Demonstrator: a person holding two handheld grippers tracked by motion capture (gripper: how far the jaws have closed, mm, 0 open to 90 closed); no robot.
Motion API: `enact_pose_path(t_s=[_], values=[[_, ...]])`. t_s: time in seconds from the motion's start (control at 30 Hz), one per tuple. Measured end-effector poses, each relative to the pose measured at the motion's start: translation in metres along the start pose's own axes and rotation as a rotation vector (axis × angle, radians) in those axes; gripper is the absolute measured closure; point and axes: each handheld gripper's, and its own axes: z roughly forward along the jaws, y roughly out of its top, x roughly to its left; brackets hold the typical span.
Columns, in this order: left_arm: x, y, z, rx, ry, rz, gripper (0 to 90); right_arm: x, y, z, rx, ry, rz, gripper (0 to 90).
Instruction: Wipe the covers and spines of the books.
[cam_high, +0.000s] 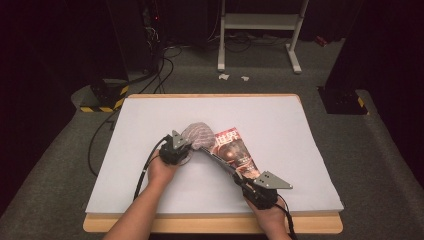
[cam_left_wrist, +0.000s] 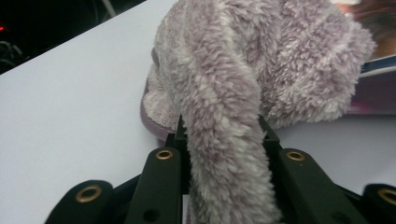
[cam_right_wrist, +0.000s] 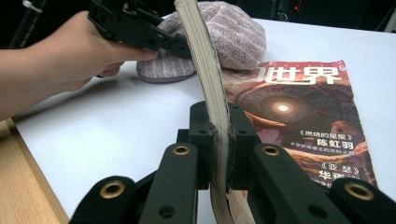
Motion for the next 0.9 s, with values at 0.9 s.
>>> enact_pose_path(t_s=[0.9], values=[[-0.115, 0.040, -0.093, -0.244, -0.254, 0.189, 71.3, -0.001, -0.003, 0.001, -0.007, -0.003, 0.009, 84.3]])
